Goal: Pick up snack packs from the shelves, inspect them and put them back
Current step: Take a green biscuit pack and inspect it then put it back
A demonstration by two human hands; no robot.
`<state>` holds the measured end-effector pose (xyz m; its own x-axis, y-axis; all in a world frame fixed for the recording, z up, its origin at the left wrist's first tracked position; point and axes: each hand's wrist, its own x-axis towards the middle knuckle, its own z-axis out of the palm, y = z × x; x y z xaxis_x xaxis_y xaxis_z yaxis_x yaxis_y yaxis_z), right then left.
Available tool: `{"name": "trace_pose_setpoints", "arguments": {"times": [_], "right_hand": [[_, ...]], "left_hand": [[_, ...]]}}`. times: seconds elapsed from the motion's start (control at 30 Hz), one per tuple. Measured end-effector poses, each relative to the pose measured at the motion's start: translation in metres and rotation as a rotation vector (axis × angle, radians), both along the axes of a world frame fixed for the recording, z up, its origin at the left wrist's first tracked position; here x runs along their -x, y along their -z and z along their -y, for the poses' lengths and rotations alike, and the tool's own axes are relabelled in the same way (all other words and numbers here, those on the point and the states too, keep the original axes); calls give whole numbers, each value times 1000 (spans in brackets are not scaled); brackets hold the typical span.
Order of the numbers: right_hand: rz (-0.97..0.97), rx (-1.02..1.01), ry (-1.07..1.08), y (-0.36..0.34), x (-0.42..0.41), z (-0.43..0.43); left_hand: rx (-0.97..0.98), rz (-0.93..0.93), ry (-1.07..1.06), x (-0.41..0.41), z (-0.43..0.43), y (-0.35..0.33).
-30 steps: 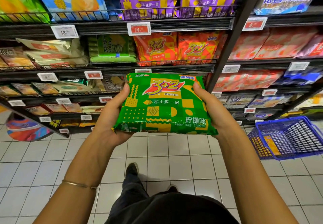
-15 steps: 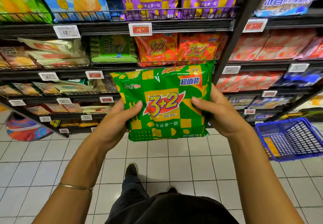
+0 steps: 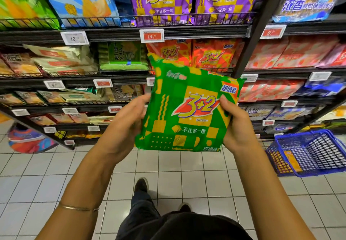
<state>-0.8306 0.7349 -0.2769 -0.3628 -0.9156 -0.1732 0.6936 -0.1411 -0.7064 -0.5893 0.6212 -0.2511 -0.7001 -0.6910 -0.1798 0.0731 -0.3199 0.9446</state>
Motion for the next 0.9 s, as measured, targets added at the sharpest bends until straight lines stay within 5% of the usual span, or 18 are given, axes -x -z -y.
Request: {"name": "trace_pose_setpoints", "arguments": {"times": [0.13,0.3,0.57,0.73,0.9], "right_hand": [[279,41,-25,12,-17,7],[334,113,-73,20,-33,13],[-11,66,-85,20,-8,4],[-524,-230,162,23,1,0],[-725,-272,-23,20,10,7]], "left_hand": [[-83,-65,-88,13,-8,4],[-81,-125,-65,19,-25,23],[1,-65,-270,18,-21,19],[52,55,-408,19,-18,11],[50,107,-344,24,-18,-3]]}}
